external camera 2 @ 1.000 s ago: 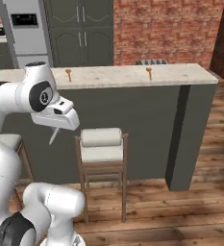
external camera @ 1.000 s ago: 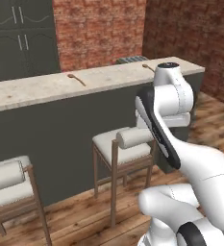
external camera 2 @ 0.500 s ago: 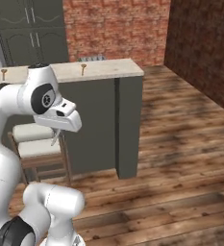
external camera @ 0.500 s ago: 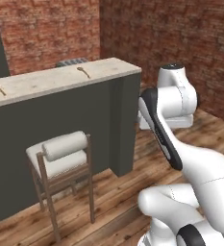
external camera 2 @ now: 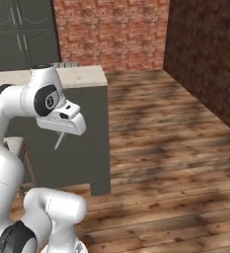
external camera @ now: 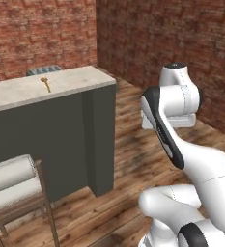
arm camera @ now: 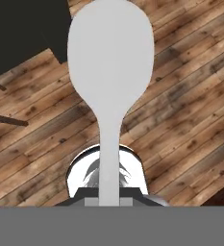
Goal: Pick up the metallic utensils from the counter and place them in the open drawer. Make sure not to pick up any wooden utensils.
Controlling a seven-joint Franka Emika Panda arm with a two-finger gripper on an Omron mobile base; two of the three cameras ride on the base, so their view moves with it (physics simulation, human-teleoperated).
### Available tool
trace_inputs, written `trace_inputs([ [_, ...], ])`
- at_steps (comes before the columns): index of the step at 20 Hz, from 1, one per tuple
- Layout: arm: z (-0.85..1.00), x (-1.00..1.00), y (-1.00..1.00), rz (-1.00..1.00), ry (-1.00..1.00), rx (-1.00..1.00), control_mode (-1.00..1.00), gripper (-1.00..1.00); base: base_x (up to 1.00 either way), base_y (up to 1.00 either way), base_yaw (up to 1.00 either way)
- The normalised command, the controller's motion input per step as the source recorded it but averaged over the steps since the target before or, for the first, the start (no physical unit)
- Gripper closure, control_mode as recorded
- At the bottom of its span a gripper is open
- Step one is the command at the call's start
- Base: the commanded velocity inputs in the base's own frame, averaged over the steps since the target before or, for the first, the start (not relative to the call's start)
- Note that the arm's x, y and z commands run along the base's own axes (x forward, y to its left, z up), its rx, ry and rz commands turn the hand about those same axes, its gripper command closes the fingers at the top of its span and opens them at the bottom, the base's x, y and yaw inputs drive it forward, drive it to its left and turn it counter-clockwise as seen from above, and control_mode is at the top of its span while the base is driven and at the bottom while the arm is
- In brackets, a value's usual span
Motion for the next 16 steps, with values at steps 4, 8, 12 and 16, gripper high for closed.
trace_inputs([
  [4,0.0,0.0,0.0,0.0,0.0,0.0,1.0,1.0,1.0,-1.0,0.19],
  [8,0.0,0.0,0.0,0.0,0.0,0.0,1.0,1.0,1.0,-1.0,0.26],
  [12,0.0,0.0,0.0,0.0,0.0,0.0,1.0,1.0,1.0,-1.0,0.17],
  [16,0.0,0.0,0.0,0.0,0.0,0.0,1.0,1.0,1.0,-1.0,0.18],
])
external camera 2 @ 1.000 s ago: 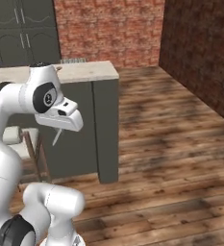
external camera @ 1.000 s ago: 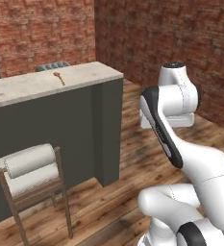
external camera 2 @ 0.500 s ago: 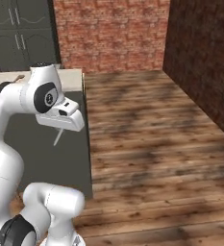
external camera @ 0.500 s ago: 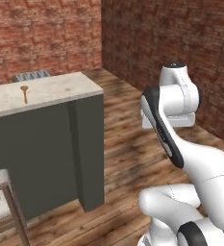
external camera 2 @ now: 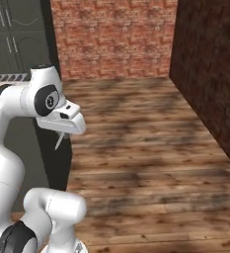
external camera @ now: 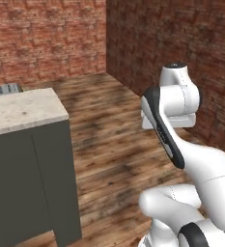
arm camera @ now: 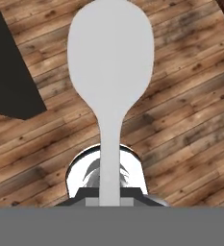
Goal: Pick up the metallic utensils from the counter and place them in the open drawer. Make sure not to pick up any wooden utensils.
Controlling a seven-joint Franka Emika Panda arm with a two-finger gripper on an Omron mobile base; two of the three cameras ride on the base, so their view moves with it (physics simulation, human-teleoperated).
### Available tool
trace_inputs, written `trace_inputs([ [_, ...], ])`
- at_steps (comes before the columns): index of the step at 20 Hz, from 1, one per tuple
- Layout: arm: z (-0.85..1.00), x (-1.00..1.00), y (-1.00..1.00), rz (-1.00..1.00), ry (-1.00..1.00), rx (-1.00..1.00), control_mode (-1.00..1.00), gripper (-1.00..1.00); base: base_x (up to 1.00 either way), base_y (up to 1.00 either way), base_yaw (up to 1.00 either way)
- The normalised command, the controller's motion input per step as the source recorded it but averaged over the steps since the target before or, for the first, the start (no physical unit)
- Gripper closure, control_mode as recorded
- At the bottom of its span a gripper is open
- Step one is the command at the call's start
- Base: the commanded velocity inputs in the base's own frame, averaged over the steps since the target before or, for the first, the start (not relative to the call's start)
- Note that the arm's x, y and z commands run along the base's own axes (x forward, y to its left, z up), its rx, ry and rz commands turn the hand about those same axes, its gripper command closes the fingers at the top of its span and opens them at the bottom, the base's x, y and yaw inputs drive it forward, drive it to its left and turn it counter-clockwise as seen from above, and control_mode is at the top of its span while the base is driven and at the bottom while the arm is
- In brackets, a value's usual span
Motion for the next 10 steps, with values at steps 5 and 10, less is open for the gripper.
trace_inputs([
  [5,0.0,0.0,0.0,0.0,0.0,0.0,1.0,1.0,1.0,-1.0,0.21],
  [10,0.0,0.0,0.0,0.0,0.0,0.0,1.0,1.0,1.0,-0.99,0.32],
])
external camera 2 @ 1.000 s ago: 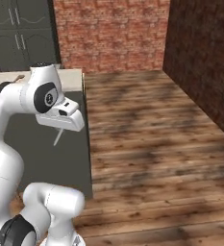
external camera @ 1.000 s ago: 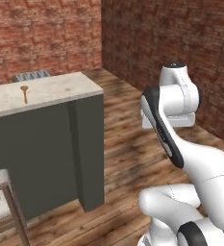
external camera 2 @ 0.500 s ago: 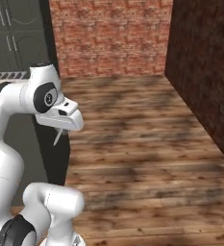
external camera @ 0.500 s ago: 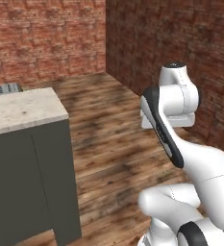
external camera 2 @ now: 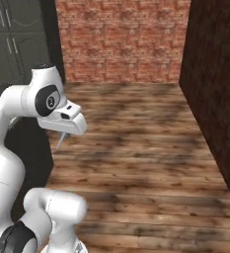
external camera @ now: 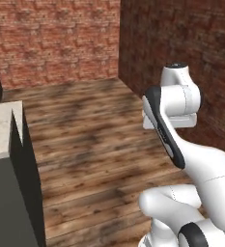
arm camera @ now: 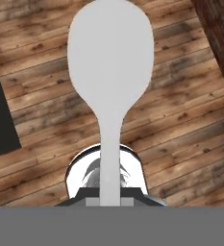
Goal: Pick up the metallic utensils from the counter and place them in the open drawer. Make sure not to pick up any wooden utensils.
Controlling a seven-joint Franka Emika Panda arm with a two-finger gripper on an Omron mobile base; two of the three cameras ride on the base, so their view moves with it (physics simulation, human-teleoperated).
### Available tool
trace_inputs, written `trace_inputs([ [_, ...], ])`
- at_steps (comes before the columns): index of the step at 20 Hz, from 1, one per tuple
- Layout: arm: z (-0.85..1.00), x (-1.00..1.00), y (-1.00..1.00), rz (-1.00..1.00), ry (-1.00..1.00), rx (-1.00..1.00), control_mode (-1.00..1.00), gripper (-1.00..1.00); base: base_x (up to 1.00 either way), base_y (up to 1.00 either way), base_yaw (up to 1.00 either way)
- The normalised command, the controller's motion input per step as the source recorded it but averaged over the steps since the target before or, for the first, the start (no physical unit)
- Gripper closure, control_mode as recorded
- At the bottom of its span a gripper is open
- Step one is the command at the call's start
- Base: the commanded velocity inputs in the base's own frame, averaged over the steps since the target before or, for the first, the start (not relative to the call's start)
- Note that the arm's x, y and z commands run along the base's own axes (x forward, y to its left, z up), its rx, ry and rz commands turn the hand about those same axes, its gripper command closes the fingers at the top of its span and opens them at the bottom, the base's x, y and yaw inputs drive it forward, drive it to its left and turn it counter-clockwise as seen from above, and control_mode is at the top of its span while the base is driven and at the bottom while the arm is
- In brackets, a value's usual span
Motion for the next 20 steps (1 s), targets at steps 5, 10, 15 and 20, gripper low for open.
trace_inputs([
  [5,0.0,0.0,0.0,0.0,0.0,0.0,1.0,1.0,1.0,-0.98,0.37],
  [10,0.0,0.0,0.0,0.0,0.0,0.0,1.0,1.0,1.0,-0.75,0.42],
  [15,0.0,0.0,0.0,0.0,0.0,0.0,1.0,1.0,1.0,-0.71,0.41],
  [20,0.0,0.0,0.0,0.0,0.0,0.0,1.0,1.0,1.0,-0.38,0.41],
])
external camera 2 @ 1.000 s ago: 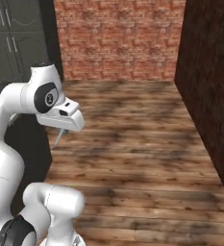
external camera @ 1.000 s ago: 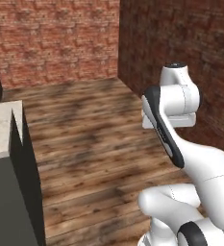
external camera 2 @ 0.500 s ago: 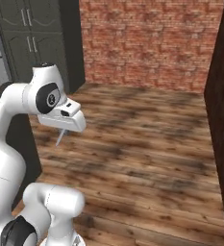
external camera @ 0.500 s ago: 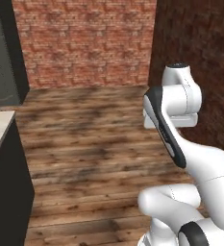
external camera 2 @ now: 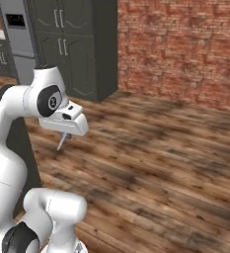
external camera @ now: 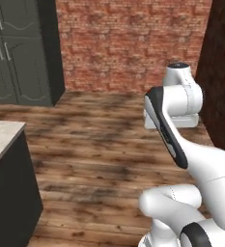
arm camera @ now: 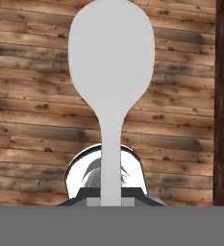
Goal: Pick up the metallic utensils from the counter and place them in the open drawer. Make sure not to pick up any wooden utensils.
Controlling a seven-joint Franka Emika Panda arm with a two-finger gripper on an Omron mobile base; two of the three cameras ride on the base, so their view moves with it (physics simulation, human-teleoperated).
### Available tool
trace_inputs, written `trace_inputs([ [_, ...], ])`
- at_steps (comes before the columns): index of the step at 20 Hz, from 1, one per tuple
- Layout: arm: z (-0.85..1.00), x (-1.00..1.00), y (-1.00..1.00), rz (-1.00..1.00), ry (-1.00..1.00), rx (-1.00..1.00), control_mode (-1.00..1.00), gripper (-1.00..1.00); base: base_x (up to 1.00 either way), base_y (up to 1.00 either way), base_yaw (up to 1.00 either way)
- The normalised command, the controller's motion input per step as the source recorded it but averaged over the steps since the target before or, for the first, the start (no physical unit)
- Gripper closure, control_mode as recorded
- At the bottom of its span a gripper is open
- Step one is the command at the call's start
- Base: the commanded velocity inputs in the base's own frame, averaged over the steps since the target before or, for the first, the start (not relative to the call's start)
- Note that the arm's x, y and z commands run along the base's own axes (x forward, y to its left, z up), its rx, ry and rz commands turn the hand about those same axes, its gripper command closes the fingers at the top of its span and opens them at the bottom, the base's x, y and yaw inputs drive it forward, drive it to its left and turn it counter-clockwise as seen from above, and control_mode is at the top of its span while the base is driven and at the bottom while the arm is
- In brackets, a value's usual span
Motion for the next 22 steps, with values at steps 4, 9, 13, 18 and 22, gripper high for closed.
trace_inputs([
  [4,0.0,0.0,0.0,0.0,0.0,0.0,1.0,1.0,1.0,-0.61,0.37],
  [9,0.0,0.0,0.0,0.0,0.0,0.0,1.0,1.0,1.0,-0.66,0.38],
  [13,0.0,0.0,0.0,0.0,0.0,0.0,1.0,1.0,1.0,-0.83,0.4],
  [18,0.0,0.0,0.0,0.0,0.0,0.0,1.0,1.0,1.0,-0.9,0.41],
  [22,0.0,0.0,0.0,0.0,0.0,0.0,1.0,1.0,1.0,-0.81,0.44],
])
